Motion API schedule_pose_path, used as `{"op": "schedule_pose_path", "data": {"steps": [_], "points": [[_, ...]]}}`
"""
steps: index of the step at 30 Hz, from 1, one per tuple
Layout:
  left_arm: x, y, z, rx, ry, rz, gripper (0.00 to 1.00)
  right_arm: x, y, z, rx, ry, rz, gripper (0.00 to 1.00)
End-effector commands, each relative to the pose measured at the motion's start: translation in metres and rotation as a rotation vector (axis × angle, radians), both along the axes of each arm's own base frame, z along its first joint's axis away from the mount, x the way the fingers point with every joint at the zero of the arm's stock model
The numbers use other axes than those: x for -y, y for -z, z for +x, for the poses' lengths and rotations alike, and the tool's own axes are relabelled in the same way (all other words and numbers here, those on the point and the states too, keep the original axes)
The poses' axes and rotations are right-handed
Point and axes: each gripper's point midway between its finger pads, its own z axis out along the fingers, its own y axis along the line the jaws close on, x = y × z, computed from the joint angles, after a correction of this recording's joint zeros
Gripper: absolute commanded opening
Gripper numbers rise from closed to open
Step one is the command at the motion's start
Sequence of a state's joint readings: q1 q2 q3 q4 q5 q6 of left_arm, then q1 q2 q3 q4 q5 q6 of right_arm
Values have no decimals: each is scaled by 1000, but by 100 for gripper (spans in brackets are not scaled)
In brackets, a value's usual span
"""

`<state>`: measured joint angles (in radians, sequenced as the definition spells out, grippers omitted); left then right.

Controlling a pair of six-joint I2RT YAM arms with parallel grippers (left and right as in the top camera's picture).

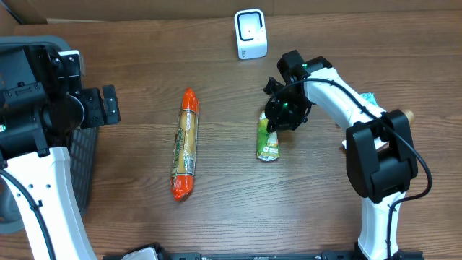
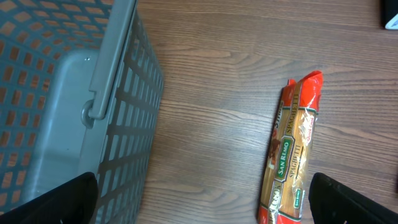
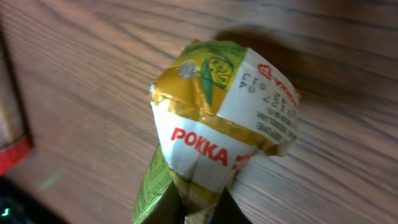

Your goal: Scan the item barcode

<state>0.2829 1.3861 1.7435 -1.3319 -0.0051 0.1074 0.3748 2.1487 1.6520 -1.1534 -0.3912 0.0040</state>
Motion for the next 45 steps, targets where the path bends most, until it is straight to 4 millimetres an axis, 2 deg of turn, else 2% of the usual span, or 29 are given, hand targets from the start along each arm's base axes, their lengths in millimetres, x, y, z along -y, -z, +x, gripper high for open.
{"op": "schedule_pose_path", "data": {"steps": [1,5,10,13,18,20,21,25,29,32,35,40,42,45], "points": [[0,-3,0,5,12,15,99,13,-13,12,101,72,-184,7],[0,-3,0,5,12,15,99,34,-10,10,171,210,-461,5],[0,-3,0,5,12,15,100,27,-19,-1,314,226,-672,4],[0,-3,0,5,12,15,100,15,-23,-9,372,176,-713,4],[0,-3,0,5,12,15,99,-19,-18,-20,374,126,-624,6],[0,-3,0,5,12,15,100,-43,-14,-25,341,96,-516,10],[0,-3,0,5,12,15,100,-60,-12,-28,321,74,-439,14],[0,-3,0,5,12,15,100,-71,-13,-27,312,70,-382,33],[0,-3,0,5,12,15,99,-90,-15,-35,283,-61,-276,46],[0,-3,0,5,12,15,99,-111,-24,-47,240,-176,-151,50],[0,-3,0,5,12,15,100,-130,-44,-52,199,-203,-29,53],[0,-3,0,5,12,15,100,-130,-75,-39,203,-168,29,55],[0,-3,0,5,12,15,100,-120,-81,-33,199,-136,6,60],[0,-3,0,5,12,15,99,-95,-77,-29,165,-61,-85,67]]}}
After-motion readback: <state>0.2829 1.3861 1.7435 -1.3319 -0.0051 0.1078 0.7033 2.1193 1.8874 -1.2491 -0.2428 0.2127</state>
